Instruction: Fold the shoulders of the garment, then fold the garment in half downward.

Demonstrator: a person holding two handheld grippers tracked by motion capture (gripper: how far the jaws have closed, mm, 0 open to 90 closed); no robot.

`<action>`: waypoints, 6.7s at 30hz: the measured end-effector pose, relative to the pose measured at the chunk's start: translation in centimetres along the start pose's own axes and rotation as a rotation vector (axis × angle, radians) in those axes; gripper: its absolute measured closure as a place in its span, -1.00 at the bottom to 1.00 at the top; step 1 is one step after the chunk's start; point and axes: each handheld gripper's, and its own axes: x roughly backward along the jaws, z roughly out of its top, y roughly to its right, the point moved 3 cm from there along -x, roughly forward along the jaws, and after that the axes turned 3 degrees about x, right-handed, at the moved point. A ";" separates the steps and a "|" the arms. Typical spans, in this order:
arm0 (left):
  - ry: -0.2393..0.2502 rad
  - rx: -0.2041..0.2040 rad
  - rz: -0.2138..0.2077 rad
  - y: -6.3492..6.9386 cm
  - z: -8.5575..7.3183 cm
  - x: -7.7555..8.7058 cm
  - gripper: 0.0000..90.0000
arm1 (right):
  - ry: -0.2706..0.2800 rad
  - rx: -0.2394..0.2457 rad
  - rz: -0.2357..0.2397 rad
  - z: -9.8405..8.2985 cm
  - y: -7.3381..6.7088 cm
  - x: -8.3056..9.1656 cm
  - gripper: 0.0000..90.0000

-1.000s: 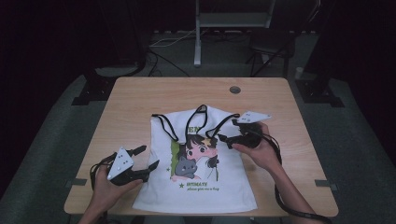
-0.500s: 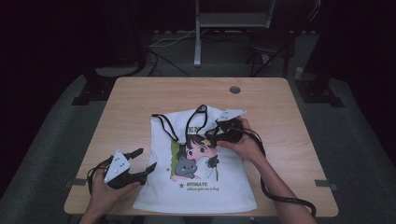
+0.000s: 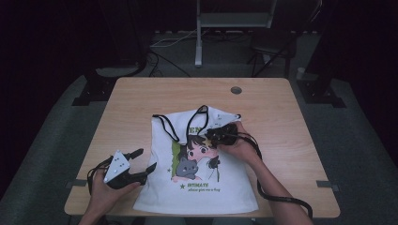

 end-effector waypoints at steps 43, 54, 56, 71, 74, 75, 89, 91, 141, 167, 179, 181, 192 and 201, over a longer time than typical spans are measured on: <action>-0.020 0.115 0.051 -5.8 2.5 -4.5 -0.33 | 0.133 -0.227 0.019 -3.8 2.3 6.5 -0.37; -0.015 0.168 0.110 -6.9 2.6 -4.9 -0.33 | 0.143 -0.383 -0.096 -6.5 4.0 9.3 -0.56; -0.013 0.172 0.110 -6.8 2.6 -4.6 -0.33 | 0.152 -0.406 -0.113 -6.9 4.0 9.6 -0.58; 0.020 0.184 0.128 -7.1 2.6 -3.2 -0.33 | 0.190 -0.495 -0.179 -8.6 4.5 11.2 -0.69; 0.019 0.183 0.128 -7.2 2.6 -3.2 -0.33 | 0.193 -0.495 -0.182 -8.6 4.5 11.3 -0.69; 0.020 0.185 0.127 -7.2 2.6 -3.2 -0.33 | 0.191 -0.494 -0.183 -8.6 4.5 11.4 -0.69; 0.017 0.180 0.124 -7.4 2.7 -3.9 -0.33 | 0.185 -0.492 -0.181 -8.4 4.6 10.9 -0.69; 0.020 0.180 0.124 -7.5 2.8 -4.1 -0.33 | 0.186 -0.491 -0.184 -8.3 4.8 10.9 -0.69; -0.205 0.285 0.085 -12.0 3.4 -14.0 -0.33 | 0.086 -0.498 -0.159 -5.4 10.5 5.2 -0.53; -0.324 0.223 0.081 -11.3 3.3 -16.1 0.61 | -0.064 -0.375 -0.137 -4.6 10.9 1.8 0.70; -0.256 0.366 0.028 -11.7 4.3 -15.1 0.88 | 0.049 -0.514 -0.073 -4.8 11.2 3.1 0.82; -0.256 0.366 0.028 -11.7 4.3 -15.1 0.88 | 0.078 -0.531 -0.056 -4.7 11.1 3.6 0.82; -0.163 0.386 -0.021 -10.9 6.1 -13.5 0.87 | 0.203 -0.593 0.004 -4.2 10.6 5.8 0.81; -0.119 0.360 -0.042 -10.2 6.6 -11.8 0.87 | 0.271 -0.594 0.035 -4.1 9.8 7.4 0.81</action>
